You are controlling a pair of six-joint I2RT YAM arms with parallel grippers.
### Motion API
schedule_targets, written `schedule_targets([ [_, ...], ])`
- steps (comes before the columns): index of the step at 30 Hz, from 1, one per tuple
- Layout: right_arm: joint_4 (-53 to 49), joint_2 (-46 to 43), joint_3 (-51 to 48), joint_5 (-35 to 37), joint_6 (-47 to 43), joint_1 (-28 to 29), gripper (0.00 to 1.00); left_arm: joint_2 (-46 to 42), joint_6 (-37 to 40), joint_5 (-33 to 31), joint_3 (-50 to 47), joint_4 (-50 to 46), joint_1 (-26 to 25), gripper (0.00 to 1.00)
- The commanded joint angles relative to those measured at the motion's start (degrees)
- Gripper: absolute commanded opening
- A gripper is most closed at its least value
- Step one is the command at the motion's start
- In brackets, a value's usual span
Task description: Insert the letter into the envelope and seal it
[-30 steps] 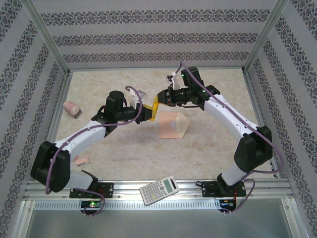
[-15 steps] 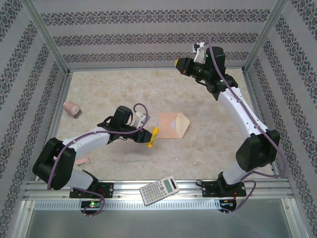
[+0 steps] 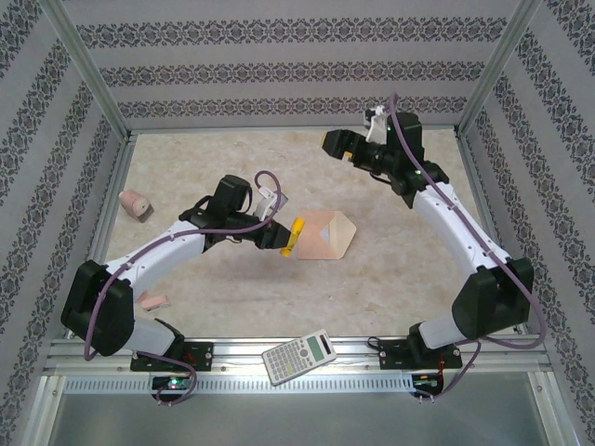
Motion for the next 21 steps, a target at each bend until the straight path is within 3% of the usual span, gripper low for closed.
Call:
schedule_targets([
  [1, -0.93, -5.21, -4.80, 2.29, -0.48, 0.05, 0.98, 1.05, 3.44, -1.45, 2.95, -3.53, -0.14, 0.00],
  [5, 1.47, -10.70, -12.01, 5.53, -0.17, -0.02, 0.98, 1.43, 2.91, -1.62, 4.41, -1.08, -0.14, 0.00],
  [9, 3.27, -12.15, -16.30, 2.43, 1.50, 0.15, 0.97, 2.24, 2.26, -1.67, 5.45, 0.88, -0.14, 0.00],
  [21, 0.91, -7.39, -16.34, 3.27, -0.90, 11.93, 0.64, 2.39, 3.81, -2.72, 7.97, -0.69, -0.05, 0.00],
])
